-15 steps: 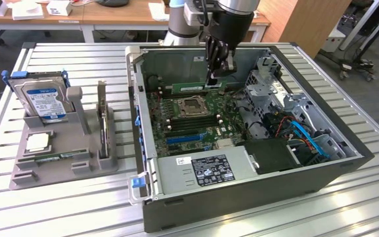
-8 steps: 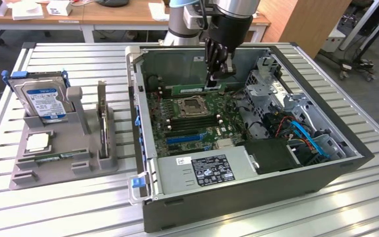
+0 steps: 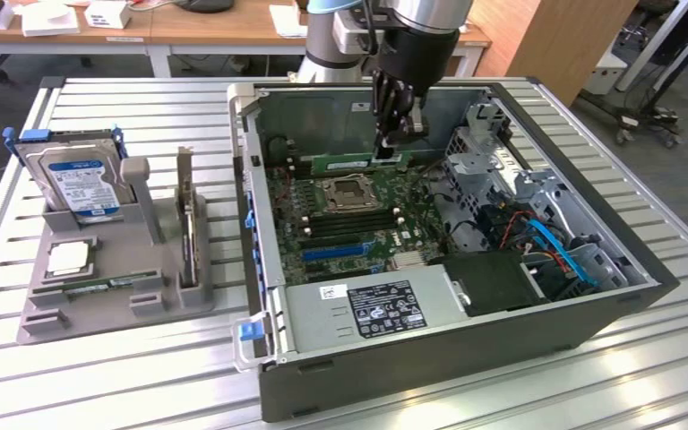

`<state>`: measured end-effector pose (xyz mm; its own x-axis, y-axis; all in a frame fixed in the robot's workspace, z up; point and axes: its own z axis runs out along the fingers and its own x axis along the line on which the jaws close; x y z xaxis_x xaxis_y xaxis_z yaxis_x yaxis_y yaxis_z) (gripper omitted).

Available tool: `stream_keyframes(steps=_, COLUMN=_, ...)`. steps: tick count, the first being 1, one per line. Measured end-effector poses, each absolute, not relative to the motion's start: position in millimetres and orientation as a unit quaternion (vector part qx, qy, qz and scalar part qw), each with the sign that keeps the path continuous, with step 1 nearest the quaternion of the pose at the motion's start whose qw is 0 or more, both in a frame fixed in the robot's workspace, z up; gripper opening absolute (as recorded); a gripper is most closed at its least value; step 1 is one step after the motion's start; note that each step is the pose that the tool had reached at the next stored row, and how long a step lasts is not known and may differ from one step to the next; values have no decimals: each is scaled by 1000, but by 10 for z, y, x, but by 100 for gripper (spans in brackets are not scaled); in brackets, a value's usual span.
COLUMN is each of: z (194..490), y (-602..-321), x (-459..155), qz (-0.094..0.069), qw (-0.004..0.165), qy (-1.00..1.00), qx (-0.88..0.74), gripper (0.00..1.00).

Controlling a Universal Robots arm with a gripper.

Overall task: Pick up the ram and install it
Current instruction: 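Insert the ram into the slot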

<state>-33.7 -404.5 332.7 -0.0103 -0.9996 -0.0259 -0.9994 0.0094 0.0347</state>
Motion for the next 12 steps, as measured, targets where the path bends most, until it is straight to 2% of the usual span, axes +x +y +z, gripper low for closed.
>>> stream_keyframes(steps=12, z=3327, y=-4093, x=-337, qz=-21, qw=3, qy=-710, qx=703, gripper=11)
